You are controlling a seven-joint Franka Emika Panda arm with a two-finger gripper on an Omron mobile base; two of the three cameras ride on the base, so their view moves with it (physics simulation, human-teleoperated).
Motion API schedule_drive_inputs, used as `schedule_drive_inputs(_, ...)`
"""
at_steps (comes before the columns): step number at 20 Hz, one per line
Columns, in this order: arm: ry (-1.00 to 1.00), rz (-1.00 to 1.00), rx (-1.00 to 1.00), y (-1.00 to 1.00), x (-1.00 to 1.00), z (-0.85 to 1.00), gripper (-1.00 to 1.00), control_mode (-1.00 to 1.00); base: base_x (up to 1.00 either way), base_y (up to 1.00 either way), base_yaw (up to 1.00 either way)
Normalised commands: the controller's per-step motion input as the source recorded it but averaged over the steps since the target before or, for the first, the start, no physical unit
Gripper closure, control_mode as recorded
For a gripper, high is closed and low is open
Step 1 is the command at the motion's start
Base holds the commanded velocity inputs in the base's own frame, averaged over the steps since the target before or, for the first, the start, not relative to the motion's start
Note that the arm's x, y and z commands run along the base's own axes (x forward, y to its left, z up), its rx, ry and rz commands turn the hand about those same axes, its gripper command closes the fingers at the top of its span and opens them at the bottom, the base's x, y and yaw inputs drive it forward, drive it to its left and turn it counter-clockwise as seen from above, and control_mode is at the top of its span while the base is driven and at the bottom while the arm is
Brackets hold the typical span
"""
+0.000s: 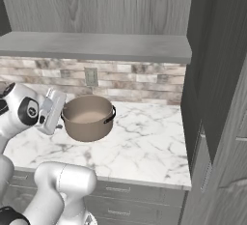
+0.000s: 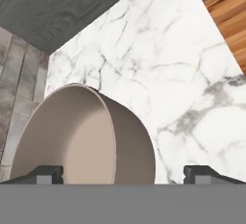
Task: Pick the kettle from the cabinet and place it on a stove burner. Then pick the pot from the counter and place it on another stove burner. Finally, turn both burners on.
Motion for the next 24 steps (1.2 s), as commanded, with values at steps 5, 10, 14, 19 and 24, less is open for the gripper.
schedule_drive_inputs(5, -0.02, -0.07, 0.07, 0.02, 0.0, -0.13, -1.0, -1.0, 0.0, 0.0, 0.0)
schedule_drive_inputs(10, 0.0, -0.07, 0.07, 0.0, 0.1, -0.12, -1.0, -1.0, 0.0, 0.0, 0.0)
schedule_drive_inputs(14, 0.0, -0.05, 0.07, 0.0, 0.14, -0.09, -1.0, -1.0, 0.0, 0.0, 0.0)
schedule_drive_inputs(19, -0.01, -0.04, 0.07, 0.01, 0.15, -0.07, -1.0, -1.0, 0.0, 0.0, 0.0)
schedule_drive_inputs(24, 0.0, -0.03, 0.07, 0.0, 0.17, -0.08, -1.0, -1.0, 0.0, 0.0, 0.0)
